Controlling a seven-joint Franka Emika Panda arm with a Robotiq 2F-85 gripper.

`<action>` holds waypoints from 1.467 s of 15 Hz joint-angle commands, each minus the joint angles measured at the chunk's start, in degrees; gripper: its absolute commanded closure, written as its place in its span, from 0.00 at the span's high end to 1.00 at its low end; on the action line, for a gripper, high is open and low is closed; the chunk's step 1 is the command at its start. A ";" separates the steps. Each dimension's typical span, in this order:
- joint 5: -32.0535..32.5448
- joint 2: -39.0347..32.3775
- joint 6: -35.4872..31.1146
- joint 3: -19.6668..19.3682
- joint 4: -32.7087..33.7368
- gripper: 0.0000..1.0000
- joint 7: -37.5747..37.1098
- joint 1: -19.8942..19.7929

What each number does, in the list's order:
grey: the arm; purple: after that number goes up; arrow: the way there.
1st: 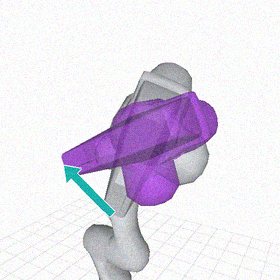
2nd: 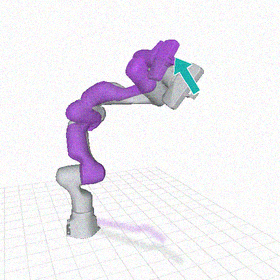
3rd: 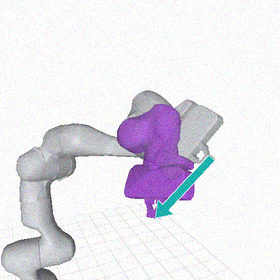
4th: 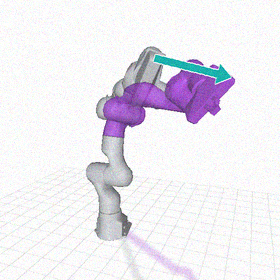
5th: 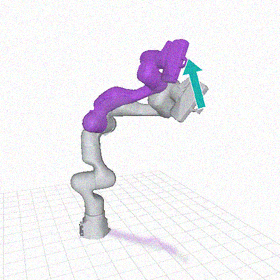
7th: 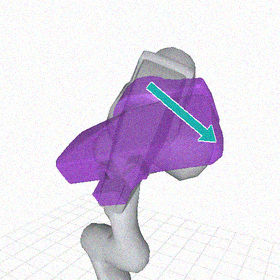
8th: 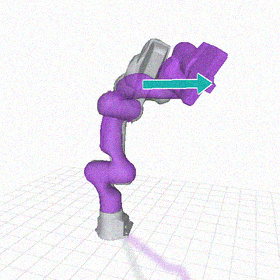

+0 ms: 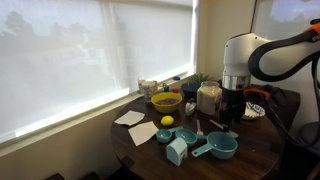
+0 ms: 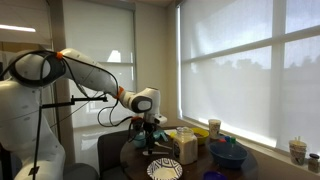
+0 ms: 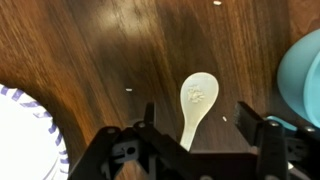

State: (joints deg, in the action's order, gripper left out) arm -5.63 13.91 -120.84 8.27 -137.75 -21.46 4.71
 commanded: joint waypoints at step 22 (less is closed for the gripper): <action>10.05 9.60 5.29 -2.84 11.47 0.75 4.88 -4.62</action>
State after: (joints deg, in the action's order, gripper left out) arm 3.06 22.78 -116.95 6.63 -129.08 -18.32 1.62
